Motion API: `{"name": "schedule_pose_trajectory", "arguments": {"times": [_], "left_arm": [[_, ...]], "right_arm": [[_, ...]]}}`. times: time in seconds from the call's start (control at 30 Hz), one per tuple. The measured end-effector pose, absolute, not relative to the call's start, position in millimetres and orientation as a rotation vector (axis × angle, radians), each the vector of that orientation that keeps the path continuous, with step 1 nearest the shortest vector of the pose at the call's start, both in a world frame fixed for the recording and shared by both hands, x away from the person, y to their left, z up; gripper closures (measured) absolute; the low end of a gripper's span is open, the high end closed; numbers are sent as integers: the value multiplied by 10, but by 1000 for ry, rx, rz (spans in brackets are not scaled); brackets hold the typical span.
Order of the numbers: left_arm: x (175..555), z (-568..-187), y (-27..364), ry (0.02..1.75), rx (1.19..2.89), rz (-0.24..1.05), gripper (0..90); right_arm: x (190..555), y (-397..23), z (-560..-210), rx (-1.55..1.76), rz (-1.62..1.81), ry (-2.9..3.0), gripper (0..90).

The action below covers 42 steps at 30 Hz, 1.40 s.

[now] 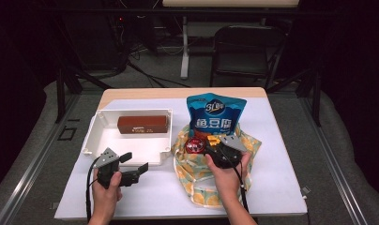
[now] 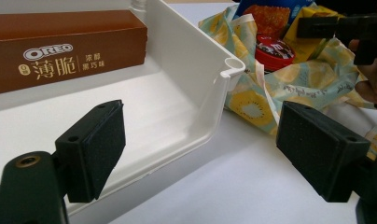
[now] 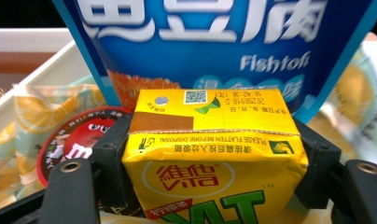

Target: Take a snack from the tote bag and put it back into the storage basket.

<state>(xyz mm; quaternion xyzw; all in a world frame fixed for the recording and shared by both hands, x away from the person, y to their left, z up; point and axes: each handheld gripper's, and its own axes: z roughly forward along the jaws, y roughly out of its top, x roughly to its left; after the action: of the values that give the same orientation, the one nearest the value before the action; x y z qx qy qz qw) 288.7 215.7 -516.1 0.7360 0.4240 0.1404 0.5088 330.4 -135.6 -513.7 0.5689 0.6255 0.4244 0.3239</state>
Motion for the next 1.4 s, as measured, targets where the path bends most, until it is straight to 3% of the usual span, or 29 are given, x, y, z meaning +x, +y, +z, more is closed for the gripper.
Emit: {"name": "schedule_pose_trajectory", "arguments": {"times": [0.53, 1.4], "left_arm": [[2859, -5127, 1963, 926, 1736, 341, 159], [2809, -5097, 1218, 762, 1796, 315, 160]], "right_arm": [[3149, -1527, -4799, 1419, 1217, 1723, 289], [2876, -1597, -4378, 1313, 1345, 1806, 290]]}}
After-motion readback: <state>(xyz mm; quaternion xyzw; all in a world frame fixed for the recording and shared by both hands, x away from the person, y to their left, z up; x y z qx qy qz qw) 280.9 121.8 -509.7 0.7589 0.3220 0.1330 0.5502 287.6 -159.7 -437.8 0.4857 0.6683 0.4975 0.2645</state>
